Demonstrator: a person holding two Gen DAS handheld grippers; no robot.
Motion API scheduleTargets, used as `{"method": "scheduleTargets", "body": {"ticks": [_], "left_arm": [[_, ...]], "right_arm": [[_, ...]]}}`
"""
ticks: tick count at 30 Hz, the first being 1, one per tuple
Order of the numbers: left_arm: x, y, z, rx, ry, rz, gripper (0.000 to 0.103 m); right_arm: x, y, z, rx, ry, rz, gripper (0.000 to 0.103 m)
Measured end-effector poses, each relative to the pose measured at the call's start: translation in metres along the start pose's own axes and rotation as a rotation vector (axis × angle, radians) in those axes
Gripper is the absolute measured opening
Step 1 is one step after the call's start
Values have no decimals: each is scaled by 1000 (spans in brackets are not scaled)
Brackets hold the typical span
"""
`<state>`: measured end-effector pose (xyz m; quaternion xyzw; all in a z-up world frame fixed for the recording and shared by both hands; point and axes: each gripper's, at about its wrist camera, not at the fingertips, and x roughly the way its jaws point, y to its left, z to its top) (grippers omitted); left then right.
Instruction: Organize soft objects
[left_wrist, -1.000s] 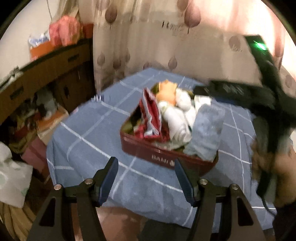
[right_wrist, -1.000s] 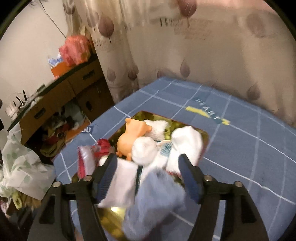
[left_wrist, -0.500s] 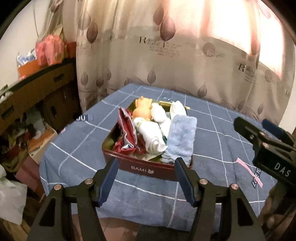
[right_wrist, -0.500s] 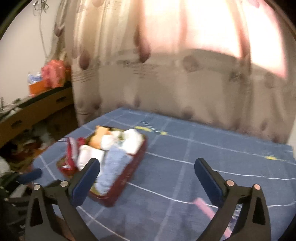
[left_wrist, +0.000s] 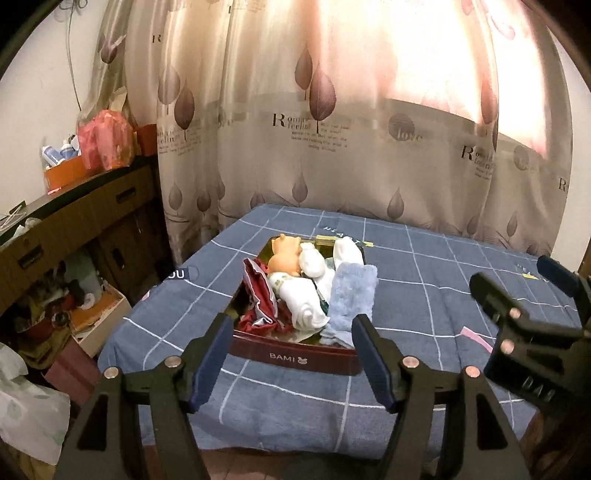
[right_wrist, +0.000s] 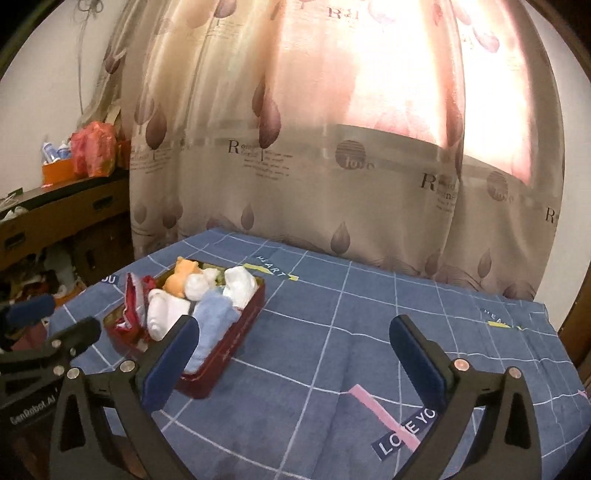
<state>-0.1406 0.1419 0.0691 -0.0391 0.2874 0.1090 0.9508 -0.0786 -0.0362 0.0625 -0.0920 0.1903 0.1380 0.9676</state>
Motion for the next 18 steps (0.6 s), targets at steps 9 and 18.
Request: {"method": "scheduleTargets", "body": {"ticks": [9,18], "left_arm": [[-4,15,-6,-7,-1,3,70],[-5,10,-8,-1,-5,1,70]], "right_arm": [[-9,17,-7,0,16,17,102],[-12,16,-12,28,25,29,102]]}}
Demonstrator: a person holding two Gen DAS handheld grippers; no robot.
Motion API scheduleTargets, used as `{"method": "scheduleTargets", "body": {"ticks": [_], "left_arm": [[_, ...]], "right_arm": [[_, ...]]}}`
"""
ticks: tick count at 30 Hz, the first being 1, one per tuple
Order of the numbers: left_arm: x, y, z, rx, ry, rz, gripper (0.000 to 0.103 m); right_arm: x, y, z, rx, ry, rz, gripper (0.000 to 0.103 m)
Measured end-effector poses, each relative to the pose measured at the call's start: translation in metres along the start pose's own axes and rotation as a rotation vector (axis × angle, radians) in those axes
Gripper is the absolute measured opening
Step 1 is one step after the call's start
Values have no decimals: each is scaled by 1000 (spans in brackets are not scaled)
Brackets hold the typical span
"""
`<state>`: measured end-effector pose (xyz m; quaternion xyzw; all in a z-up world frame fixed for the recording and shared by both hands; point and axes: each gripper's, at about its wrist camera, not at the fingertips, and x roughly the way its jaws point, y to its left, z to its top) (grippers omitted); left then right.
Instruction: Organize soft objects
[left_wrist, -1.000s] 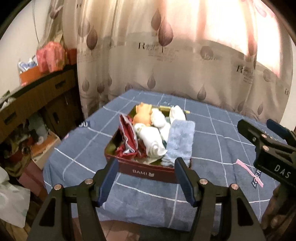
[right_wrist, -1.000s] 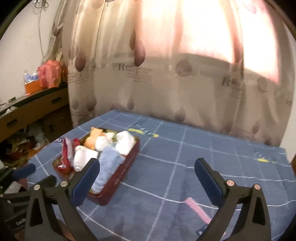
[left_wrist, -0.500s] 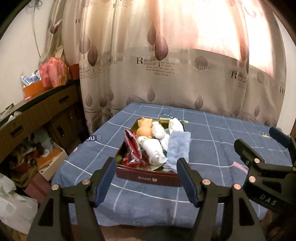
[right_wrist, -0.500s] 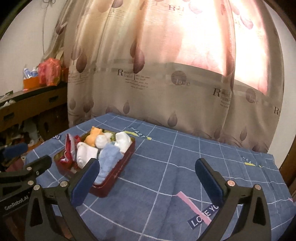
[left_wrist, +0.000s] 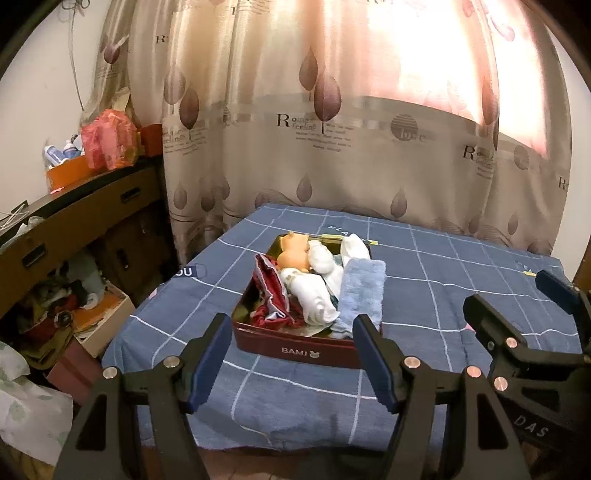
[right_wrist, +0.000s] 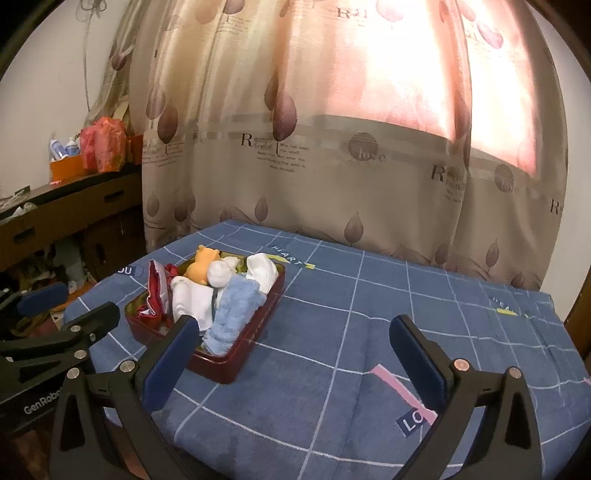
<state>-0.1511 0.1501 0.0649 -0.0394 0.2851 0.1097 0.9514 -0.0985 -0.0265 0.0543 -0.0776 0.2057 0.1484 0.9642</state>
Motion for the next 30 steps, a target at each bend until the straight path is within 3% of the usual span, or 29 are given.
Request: {"method": "scheduleTargets", "body": {"ticks": [15,21,24,30], "left_arm": [[3,0,0,2,5,43,70],[2,8,2,-34,10,6,70],[0,8,3,-30,18,17,73],[-12,5,7,-6,-36,20,80]], "right_arm": [[-4,-7,-2,10,1,-4,103],[-4,-3,-3,-6,4,3,103],[-4,-1,-3,-10,4,9,103],[-4,-2,-3,-4,6,17,103]]}}
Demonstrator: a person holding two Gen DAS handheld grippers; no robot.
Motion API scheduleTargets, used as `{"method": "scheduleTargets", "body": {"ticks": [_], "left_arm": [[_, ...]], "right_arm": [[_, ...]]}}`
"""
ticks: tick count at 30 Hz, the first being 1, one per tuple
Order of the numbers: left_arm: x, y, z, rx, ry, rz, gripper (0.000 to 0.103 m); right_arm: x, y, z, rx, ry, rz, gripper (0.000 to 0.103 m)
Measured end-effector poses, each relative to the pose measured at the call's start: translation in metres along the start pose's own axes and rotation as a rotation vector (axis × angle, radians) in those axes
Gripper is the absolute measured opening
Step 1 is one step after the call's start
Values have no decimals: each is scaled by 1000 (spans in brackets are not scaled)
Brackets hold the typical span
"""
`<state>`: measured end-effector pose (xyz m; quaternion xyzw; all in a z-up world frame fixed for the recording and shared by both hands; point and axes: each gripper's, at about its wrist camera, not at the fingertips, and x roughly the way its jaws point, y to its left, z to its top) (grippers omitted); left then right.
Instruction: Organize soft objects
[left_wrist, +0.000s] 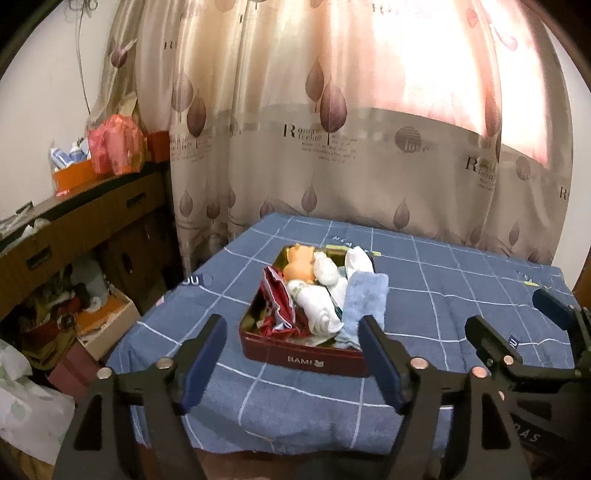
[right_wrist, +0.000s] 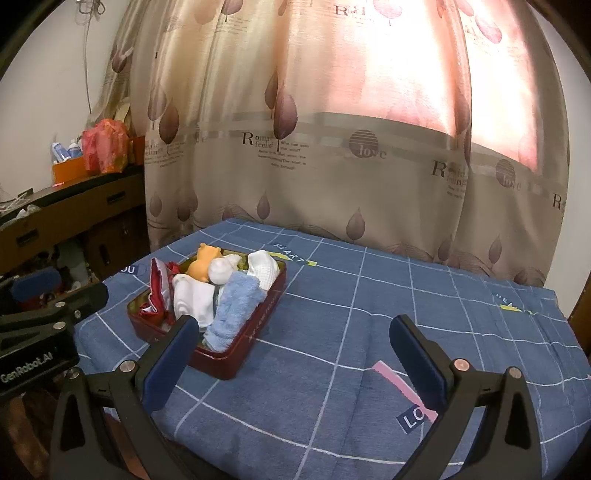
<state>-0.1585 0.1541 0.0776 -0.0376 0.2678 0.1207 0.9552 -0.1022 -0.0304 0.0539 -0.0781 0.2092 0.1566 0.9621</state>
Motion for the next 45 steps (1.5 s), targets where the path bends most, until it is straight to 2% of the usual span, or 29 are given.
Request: {"method": "scheduleTargets", "body": {"ticks": [4,9,16,19,23,36,45], "left_arm": [[-8,-3,2,23,-33,6,81],[-4,-6,3,49,-18,7,81],[3,-1,2,14,22,-31,81],[6,2,2,2,31,-22,81],[3,5,2,-11,17,-35,81],[11,3,0,2,51,-5,81],[14,7,0,-29,70,6,81]], "right_arm": [[-2,-1,3,11,-5,6,103],[-1,4,2,2,0,14,103],[2,3,1,5,7,17,103],[2,2,1,7,8,20,103],[2,2,1,6,8,20,103],[0,4,2,2,9,26,103],[2,7,-1,-9,21,28,103]]}}
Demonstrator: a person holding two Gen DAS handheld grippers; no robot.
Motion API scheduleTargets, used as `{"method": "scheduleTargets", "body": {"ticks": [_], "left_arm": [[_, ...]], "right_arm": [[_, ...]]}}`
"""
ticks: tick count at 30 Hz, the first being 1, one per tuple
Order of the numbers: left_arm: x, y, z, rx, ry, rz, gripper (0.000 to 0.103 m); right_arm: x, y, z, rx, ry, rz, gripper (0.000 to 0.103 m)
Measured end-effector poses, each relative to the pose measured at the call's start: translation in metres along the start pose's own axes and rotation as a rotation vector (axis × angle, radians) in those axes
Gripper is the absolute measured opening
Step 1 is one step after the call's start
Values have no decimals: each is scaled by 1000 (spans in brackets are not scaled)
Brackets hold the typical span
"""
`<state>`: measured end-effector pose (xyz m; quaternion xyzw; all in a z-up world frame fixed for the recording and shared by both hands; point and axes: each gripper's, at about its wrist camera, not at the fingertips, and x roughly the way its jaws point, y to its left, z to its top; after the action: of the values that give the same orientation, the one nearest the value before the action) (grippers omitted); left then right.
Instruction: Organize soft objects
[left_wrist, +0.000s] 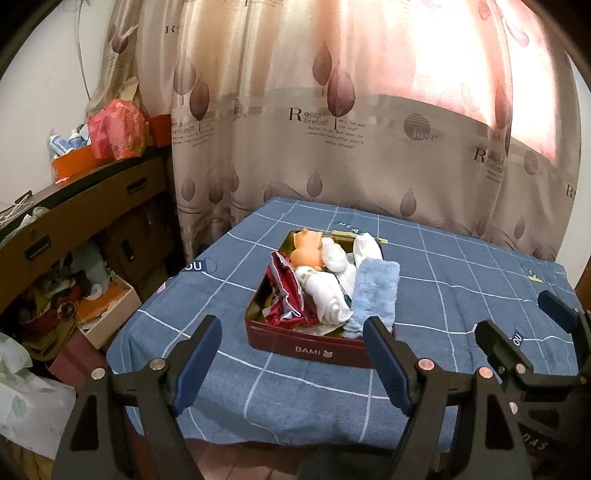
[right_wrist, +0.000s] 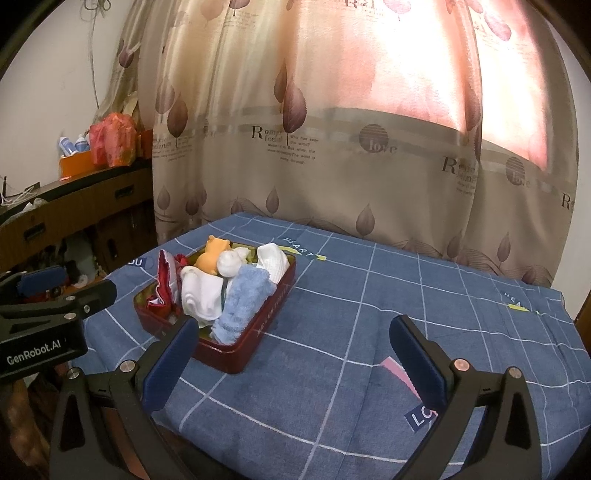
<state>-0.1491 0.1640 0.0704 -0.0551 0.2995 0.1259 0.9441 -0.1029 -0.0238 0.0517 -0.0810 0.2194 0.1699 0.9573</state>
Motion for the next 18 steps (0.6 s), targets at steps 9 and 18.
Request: {"method": "scheduleTargets", "body": {"ticks": [9,18], "left_arm": [[5,2,-2,-7,20,15,81],[7,3,-3,-10,30,17,81]], "right_arm": [[1,1,0,-6,6,6,103],[4,2,-4,-11,17,13,103]]}}
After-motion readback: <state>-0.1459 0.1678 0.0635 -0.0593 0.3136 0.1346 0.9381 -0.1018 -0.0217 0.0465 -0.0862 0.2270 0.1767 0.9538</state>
